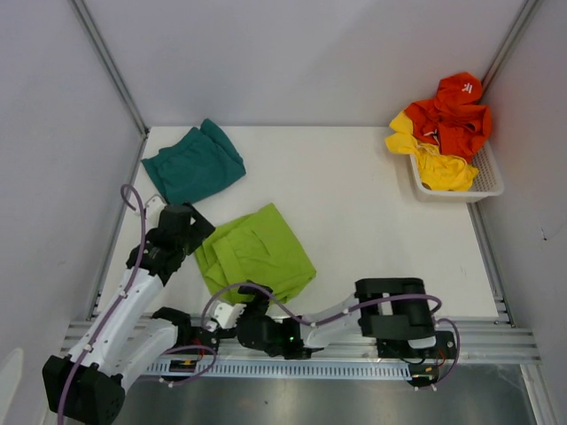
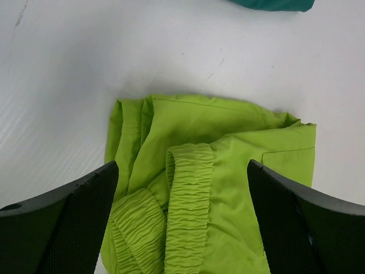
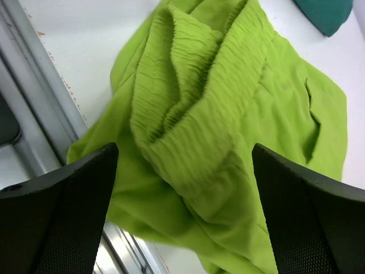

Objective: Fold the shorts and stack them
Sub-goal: Fold the shorts

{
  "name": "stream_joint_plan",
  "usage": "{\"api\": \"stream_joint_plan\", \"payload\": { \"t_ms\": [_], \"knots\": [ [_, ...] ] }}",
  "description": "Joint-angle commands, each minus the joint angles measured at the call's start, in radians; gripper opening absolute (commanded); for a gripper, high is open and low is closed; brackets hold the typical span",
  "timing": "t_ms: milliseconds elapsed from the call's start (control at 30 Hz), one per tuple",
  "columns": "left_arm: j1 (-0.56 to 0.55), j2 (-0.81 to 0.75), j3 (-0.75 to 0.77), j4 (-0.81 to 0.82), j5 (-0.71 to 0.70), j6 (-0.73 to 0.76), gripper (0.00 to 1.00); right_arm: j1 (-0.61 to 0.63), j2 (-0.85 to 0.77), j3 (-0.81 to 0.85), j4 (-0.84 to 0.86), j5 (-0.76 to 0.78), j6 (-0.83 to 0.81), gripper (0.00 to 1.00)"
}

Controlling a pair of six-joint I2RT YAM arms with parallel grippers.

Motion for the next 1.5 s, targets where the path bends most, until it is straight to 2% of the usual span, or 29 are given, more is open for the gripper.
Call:
{"api": "stream_joint_plan", "payload": {
  "t_ms": [0, 100, 133, 233, 300, 433, 533, 633, 767, 933, 1067, 1200, 1333, 1433, 1467],
  "knots": [
    [0.02, -0.005, -0.006, 0.059, 0.034, 0.05, 0.96, -0.015, -0.219, 0.0, -0.115, -0.13, 0.139, 0.99],
    [0.021, -0.02, -0.015, 0.063, 0.04, 0.058, 0.96, -0.035, -0.332, 0.012, -0.233, -0.237, 0.228, 0.99],
    [0.021, -0.023, -0.015, 0.062, 0.046, 0.062, 0.96, -0.052, -0.36, 0.015, -0.288, -0.337, 0.265, 0.96],
    [0.021, -0.039, -0.034, 0.065, 0.09, 0.07, 0.95, -0.174, -0.434, 0.018, -0.38, -0.522, 0.432, 0.82],
    [0.021, -0.053, -0.06, 0.071, 0.127, 0.073, 0.93, -0.274, -0.448, 0.011, -0.405, -0.623, 0.493, 0.81],
    [0.021, -0.121, -0.124, 0.077, 0.197, 0.053, 0.91, -0.368, -0.419, 0.04, -0.488, -0.719, 0.535, 0.84],
    [0.021, -0.155, -0.155, 0.085, 0.234, 0.026, 0.9, -0.487, -0.396, 0.063, -0.505, -0.841, 0.611, 0.76],
    [0.021, -0.166, -0.196, 0.123, 0.294, -0.005, 0.88, -0.614, -0.37, 0.106, -0.545, -0.949, 0.642, 0.75],
    [0.021, -0.16, -0.245, 0.155, 0.33, -0.02, 0.84, -0.754, -0.29, 0.19, -0.666, -1.06, 0.632, 0.79],
    [0.021, -0.177, -0.305, 0.167, 0.305, -0.051, 0.84, -0.811, -0.246, 0.224, -0.664, -1.13, 0.633, 0.78],
    [0.021, -0.149, -0.327, 0.268, 0.287, -0.065, 0.82, -0.811, -0.229, 0.222, -0.634, -1.138, 0.642, 0.77],
    [0.021, -0.05, -0.342, 0.376, 0.262, -0.054, 0.79, -0.808, -0.226, 0.209, -0.614, -1.147, 0.644, 0.76],
    [0.021, 0.024, -0.369, 0.503, 0.264, -0.06, 0.71, -0.806, -0.226, 0.202, -0.62, -1.141, 0.636, 0.76],
    [0.021, 0.064, -0.377, 0.562, 0.258, -0.056, 0.51, -0.81, -0.235, 0.19, -0.615, -1.142, 0.633, 0.76],
    [0.021, 0.069, -0.377, 0.572, 0.259, -0.051, 0.36, -0.813, -0.238, 0.187, -0.611, -1.142, 0.633, 0.76]
  ]
}}
